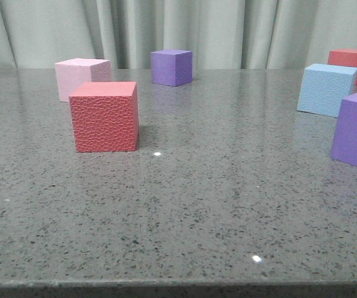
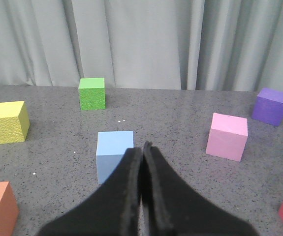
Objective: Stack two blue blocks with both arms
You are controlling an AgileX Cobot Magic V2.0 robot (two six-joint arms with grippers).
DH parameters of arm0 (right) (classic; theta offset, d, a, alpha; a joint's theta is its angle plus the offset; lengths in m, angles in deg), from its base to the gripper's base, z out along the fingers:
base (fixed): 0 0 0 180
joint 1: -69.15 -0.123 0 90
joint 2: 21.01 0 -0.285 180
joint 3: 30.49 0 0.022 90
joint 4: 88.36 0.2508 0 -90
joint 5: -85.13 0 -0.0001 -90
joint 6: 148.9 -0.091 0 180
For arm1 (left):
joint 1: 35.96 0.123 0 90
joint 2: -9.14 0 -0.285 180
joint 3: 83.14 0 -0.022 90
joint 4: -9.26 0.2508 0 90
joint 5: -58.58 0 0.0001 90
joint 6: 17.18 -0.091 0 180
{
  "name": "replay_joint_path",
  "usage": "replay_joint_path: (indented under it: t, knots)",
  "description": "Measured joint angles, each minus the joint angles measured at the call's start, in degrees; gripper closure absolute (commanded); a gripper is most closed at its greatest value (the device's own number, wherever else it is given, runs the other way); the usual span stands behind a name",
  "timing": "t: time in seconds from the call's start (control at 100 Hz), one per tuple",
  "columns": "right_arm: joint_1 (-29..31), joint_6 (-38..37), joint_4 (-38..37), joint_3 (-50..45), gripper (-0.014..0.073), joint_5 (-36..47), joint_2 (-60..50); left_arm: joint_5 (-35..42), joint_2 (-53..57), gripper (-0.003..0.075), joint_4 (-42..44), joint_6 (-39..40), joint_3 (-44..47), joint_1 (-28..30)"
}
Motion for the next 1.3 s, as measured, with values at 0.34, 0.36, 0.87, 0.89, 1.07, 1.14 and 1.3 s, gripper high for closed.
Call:
replay_joint_path:
  t: [0.34, 0.36, 0.87, 0.89, 1.07, 1.14, 1.3]
  knots:
    - [0.0, 0.7, 1.0, 10.8, 0.0463, -7.4, 15.0, -2.6, -13.2, 0.0424, -0.2, -1.1, -9.3, 0.0]
    - [0.0, 0.8, 1.0, 11.0, 0.0424, -7.4, 15.4, -2.6, -13.3, 0.0393, -0.2, -1.1, -9.3, 0.0]
    - [0.0, 1.8, 1.1, 11.6, -0.0003, -6.5, 16.9, -1.3, -13.6, 0.0058, -0.2, -1.6, -9.4, 0.0]
    - [0.0, 1.8, 1.2, 11.6, -0.0003, -6.3, 16.9, -1.3, -13.6, 0.0058, -0.2, -1.6, -9.4, 0.0]
    - [0.0, 1.8, 1.3, 11.7, -0.0003, -5.5, 17.0, -1.3, -13.6, 0.0058, -0.7, -1.6, -9.4, 0.0]
    - [0.0, 1.8, 1.9, 12.6, -0.0003, -6.0, 17.8, -1.3, -13.6, 0.0058, -0.8, -1.6, -9.4, 0.0]
    - [0.0, 1.8, 5.4, 18.9, -0.0003, -9.3, 23.4, -1.3, -13.6, 0.0058, -1.1, -1.6, -9.4, 0.0]
